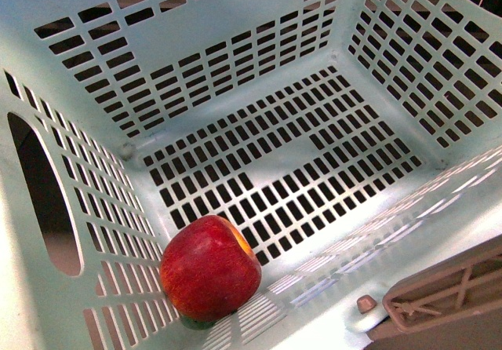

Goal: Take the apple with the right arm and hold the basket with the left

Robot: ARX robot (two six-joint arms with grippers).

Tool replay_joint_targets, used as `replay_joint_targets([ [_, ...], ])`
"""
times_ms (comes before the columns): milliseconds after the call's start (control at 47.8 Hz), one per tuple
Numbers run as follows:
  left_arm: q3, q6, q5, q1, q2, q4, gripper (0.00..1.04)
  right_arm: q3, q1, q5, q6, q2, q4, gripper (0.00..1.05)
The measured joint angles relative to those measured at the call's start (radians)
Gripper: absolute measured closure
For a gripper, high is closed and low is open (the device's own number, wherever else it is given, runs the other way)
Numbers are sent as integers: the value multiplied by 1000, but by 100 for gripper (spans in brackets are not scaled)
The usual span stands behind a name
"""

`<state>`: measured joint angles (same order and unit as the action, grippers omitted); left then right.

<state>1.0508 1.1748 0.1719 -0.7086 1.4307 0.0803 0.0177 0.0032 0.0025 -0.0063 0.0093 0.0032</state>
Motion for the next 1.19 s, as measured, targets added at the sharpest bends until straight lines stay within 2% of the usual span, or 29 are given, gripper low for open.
replay_joint_targets([
  [146,0,5,2,0,0,0,98,0,0,0,-1,-3,-2,102],
  [167,0,4,2,0,0,0,98,0,0,0,0,-3,-2,100],
  [376,0,2,1,0,0,0,98,0,0,0,0,-3,-2,62],
  [732,0,1,1,0,0,0,98,0,0,0,0,-3,-2,8],
  [774,-1,-1,-16,-2,0,-7,98,0,0,0,1,-3,-2,8],
  [836,-18,10,-97,-13,0,-79,98,0,0,0,1,-3,-2,9],
  [899,-23,17,-217,-21,0,-121,98,0,0,-3,1,-3,-2,9],
  [983,-21,11,-296,-3,0,-139,98,0,0,-1,2,-4,-3,9],
  [1192,-22,34,-273,76,5,-145,98,0,0,-2,3,-4,-3,9],
])
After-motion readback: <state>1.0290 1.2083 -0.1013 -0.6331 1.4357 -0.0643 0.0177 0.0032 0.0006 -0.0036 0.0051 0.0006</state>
